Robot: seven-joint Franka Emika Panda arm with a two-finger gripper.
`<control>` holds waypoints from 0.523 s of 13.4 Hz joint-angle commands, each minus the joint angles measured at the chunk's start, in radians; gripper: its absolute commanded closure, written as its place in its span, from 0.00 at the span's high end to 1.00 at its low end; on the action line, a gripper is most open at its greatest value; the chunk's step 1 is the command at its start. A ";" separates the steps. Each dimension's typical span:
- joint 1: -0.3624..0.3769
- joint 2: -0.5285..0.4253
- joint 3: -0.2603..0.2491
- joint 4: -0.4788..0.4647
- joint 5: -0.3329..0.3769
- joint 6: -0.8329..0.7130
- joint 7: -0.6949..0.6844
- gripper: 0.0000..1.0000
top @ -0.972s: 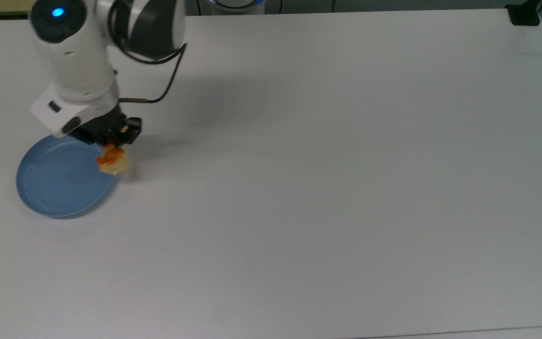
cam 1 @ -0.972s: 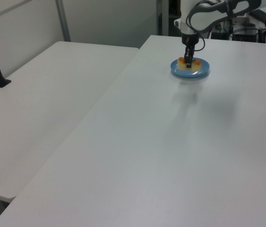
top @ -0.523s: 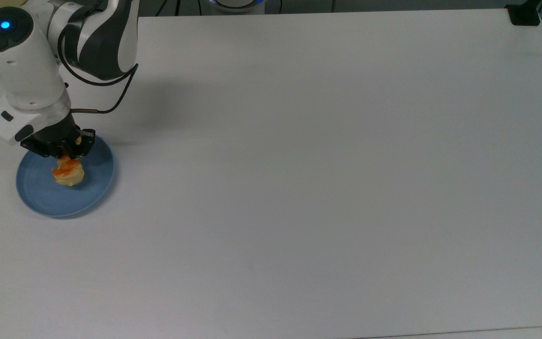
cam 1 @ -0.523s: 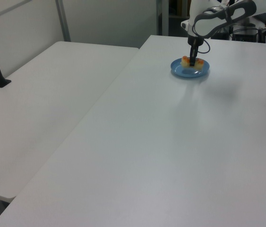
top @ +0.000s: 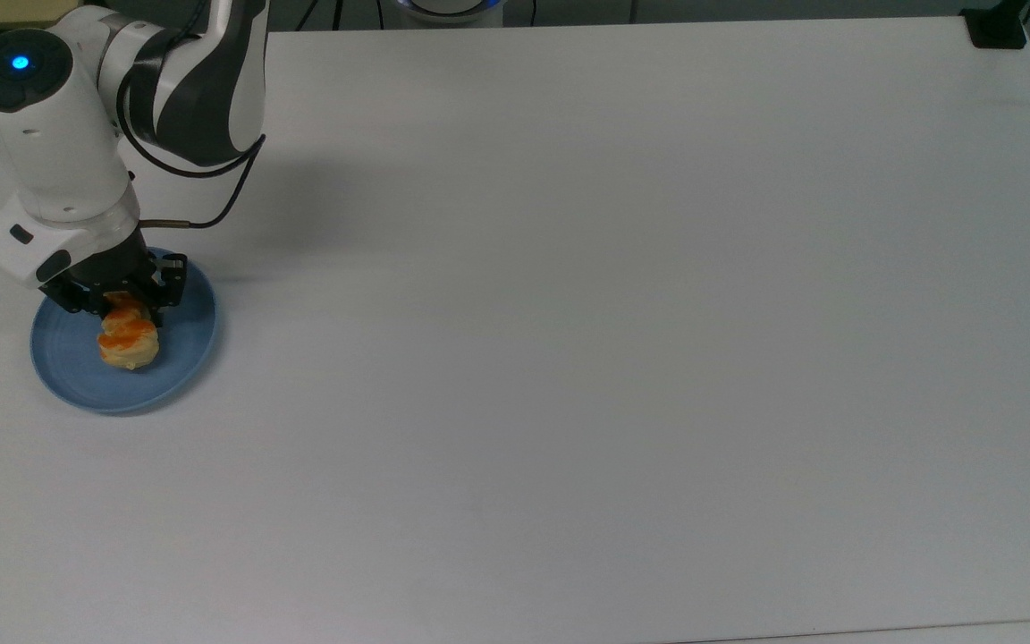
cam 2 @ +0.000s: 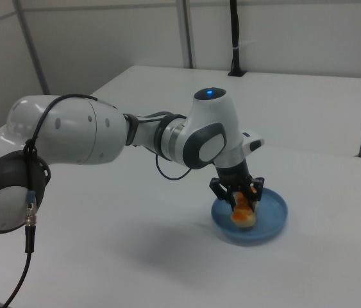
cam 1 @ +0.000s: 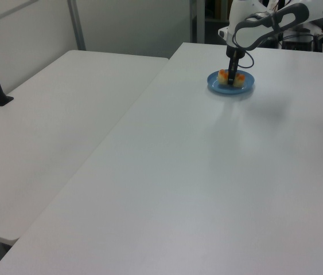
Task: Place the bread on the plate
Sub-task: 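Lower the bread roll onto the plate and open the gripper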
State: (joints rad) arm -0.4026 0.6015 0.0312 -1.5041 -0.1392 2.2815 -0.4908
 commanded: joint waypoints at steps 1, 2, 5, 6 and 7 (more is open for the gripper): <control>-0.004 -0.011 0.004 0.018 0.004 0.010 -0.006 1.00; -0.004 -0.040 0.010 0.016 0.004 0.004 -0.005 1.00; 0.007 -0.107 0.021 0.001 0.004 -0.040 0.029 1.00; 0.019 -0.133 0.026 0.001 0.004 -0.074 0.059 1.00; 0.040 -0.162 0.035 0.001 0.003 -0.120 0.093 1.00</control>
State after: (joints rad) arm -0.4006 0.5472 0.0484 -1.4710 -0.1389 2.2702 -0.4751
